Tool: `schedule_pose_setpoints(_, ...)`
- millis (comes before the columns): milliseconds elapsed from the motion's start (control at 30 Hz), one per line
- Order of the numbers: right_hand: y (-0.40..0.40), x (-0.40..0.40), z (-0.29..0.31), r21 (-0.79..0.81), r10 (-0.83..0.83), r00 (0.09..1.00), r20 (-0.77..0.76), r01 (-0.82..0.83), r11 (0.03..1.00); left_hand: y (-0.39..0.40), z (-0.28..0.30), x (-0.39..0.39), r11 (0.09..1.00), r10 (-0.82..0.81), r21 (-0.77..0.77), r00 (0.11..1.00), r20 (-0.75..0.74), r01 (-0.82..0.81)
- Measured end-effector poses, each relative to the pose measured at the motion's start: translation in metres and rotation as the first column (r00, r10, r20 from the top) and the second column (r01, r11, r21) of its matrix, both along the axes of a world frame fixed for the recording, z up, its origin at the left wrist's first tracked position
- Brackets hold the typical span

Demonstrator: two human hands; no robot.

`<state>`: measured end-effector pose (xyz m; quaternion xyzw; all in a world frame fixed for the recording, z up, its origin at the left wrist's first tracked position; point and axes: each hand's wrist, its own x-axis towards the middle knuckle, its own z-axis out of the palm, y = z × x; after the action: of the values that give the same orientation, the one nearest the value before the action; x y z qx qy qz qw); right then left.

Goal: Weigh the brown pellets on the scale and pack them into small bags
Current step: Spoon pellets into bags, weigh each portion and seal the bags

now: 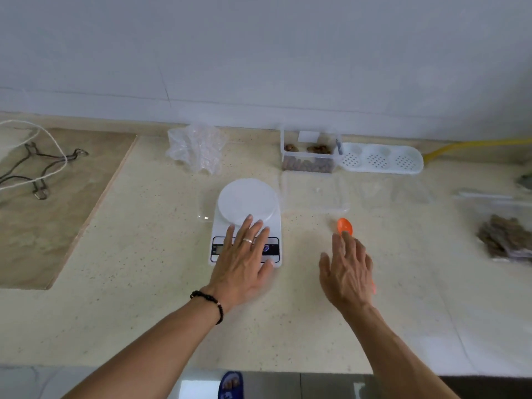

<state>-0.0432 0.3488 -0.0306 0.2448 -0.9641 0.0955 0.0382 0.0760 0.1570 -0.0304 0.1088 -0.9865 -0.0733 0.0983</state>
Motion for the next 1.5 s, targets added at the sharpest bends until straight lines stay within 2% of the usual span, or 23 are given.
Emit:
schedule_pose_setpoints(167, 0.036, -0.035, 0.012, 0.132, -0.221, 0.956, 0.194, 0.198, 0.971, 0.018, 0.002, -0.043, 0.996, -0.092, 0.0, 0.995, 0.038, 0.092)
schedule_pose_setpoints(367, 0.033, -0.051, 0.016, -0.065, -0.27, 0.905, 0.328, 0.307, 0.95, 0.006, 0.01, -0.068, 0.99, -0.137, -0.023, 0.99, 0.036, 0.138)
schedule_pose_setpoints(533, -0.005, -0.07, 0.055, -0.292, -0.199, 0.887, 0.416, 0.337, 0.895, -0.031, 0.029, -0.084, 0.996, -0.086, 0.016, 0.996, 0.023, 0.086)
schedule_pose_setpoints(700, -0.062, -0.096, 0.074, -0.361, -0.083, 0.797, 0.599, 0.361, 0.86, -0.069, 0.038, -0.085, 0.999, 0.03, 0.03, 0.997, 0.074, -0.032)
schedule_pose_setpoints(833, -0.098, -0.112, 0.068, -0.346, -0.033, 0.718, 0.695, 0.375, 0.86, -0.089, 0.042, -0.084, 0.991, 0.104, 0.062, 0.979, 0.175, -0.117)
schedule_pose_setpoints(1100, -0.137, -0.134, 0.048, -0.298, 0.121, 0.523, 0.844, 0.269, 0.916, -0.088, 0.041, -0.104, 0.97, 0.158, 0.129, 0.939, 0.304, -0.205)
schedule_pose_setpoints(1233, -0.141, -0.147, 0.051, -0.409, 0.27, 0.465, 0.843, 0.227, 0.884, -0.083, 0.045, -0.126, 0.959, 0.163, 0.159, 0.915, 0.369, -0.235)
schedule_pose_setpoints(1300, -0.142, -0.156, 0.055, -0.462, 0.319, 0.464, 0.826, 0.233, 0.856, -0.083, 0.049, -0.137, 0.934, 0.172, 0.246, 0.931, 0.322, -0.258)
schedule_pose_setpoints(1367, -0.14, -0.165, 0.058, -0.491, 0.341, 0.466, 0.816, 0.247, 0.836, -0.083, 0.052, -0.148, 0.897, 0.229, 0.353, 0.963, 0.139, -0.264)
schedule_pose_setpoints(1433, -0.138, -0.172, 0.06, -0.514, 0.367, 0.467, 0.804, 0.237, 0.824, -0.083, 0.059, -0.157, 0.855, 0.318, 0.44, 0.948, -0.026, -0.274)
schedule_pose_setpoints(1500, -0.135, -0.177, 0.063, -0.531, 0.4, 0.449, 0.799, 0.212, 0.821, -0.083, 0.067, -0.164, 0.803, 0.354, 0.52, 0.935, -0.026, -0.29)
